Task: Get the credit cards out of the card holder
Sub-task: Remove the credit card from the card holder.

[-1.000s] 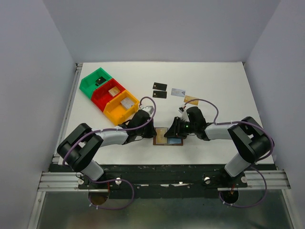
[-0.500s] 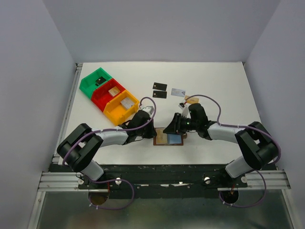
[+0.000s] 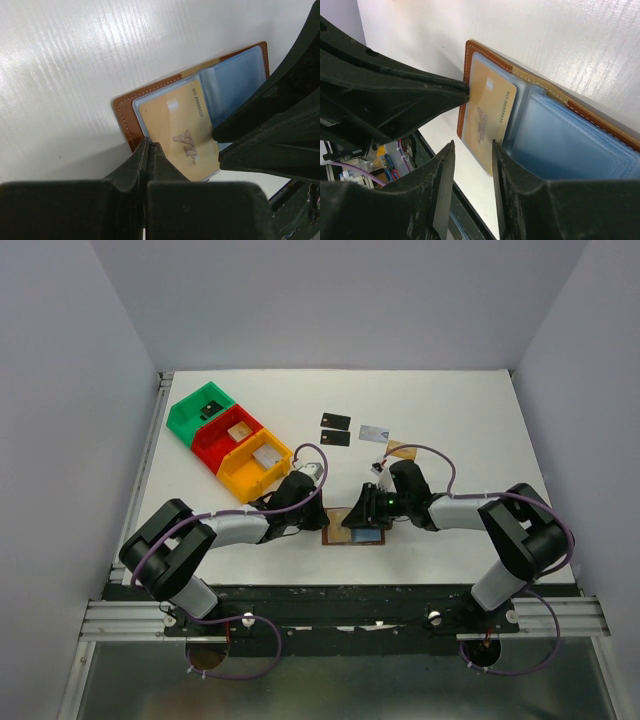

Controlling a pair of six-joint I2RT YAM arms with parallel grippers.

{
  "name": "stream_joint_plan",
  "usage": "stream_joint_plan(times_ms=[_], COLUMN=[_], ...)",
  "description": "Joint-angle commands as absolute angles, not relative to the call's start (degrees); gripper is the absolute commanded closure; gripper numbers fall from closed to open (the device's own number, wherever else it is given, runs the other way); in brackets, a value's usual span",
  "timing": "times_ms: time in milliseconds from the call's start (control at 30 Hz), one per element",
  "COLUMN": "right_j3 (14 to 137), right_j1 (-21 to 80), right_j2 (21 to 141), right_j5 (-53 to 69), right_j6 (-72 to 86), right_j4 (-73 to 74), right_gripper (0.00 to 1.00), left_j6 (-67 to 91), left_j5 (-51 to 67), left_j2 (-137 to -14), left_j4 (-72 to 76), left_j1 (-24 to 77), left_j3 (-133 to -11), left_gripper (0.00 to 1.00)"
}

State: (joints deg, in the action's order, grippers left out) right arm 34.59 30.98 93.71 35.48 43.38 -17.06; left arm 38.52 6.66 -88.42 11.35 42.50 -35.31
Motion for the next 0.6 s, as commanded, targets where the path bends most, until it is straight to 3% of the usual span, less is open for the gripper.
stream_joint_plan(times_ms=[0,567], right_j3=[34.5,34.0], right_j1=[30.7,30.7], right_j2=[94.5,94.1], right_j5=[35.6,34.6], right_j6=[41.7,40.4], right_j4=[-16.4,-15.3], right_gripper=[0.56,0.52], left_j6=[38.3,38.4], left_j5=[5.3,5.3], left_j2=[-87.7,-88.0], left_j4=[9.2,9.5], left_j1=[42.9,42.9], left_j3=[-34.5,-34.2], left_gripper=[0.96,0.97])
